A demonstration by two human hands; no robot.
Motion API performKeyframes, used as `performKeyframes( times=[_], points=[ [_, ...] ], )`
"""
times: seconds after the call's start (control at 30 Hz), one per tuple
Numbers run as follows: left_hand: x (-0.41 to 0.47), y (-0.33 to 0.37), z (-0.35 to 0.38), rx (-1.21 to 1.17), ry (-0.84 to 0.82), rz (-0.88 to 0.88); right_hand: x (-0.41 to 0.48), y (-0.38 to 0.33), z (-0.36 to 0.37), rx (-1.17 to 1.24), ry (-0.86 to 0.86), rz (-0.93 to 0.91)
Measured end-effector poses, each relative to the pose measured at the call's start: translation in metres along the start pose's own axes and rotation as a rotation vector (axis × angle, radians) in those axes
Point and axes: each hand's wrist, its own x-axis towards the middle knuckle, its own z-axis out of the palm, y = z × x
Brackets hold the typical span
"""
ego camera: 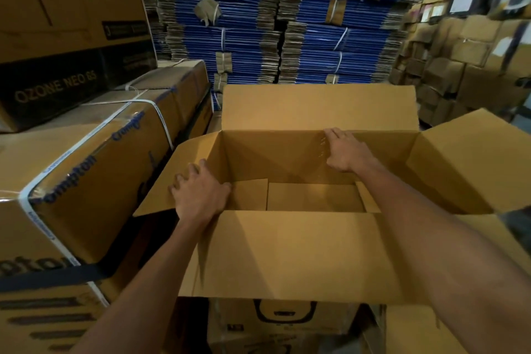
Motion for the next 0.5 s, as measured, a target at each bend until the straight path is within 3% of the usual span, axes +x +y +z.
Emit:
performKeyframes(
  times=[0.1, 0.23, 0.4, 0.5],
  points=[
    [-0.004, 0.002, -0.002, -0.058, 0.101, 0.005, -0.027, -0.004, 0.002, 0.140, 0.056, -0.009],
    [-0.023, -0.003, -0.005, -0.387, 0.361, 0.164, -0.090, -0.001, 0.001, 0.263, 0.160, 0.071],
    [-0.061, -0.029, -0.002, -0.402, 0.513, 0.575, -0.167, 0.032, 0.002, 0.277, 0.526, 0.064],
    [-0.075, -0.047, 0.007, -0.359, 0.574, 0.622, -0.201, 0.063, 0.009, 0.226, 0.704, 0.084]
  ],
)
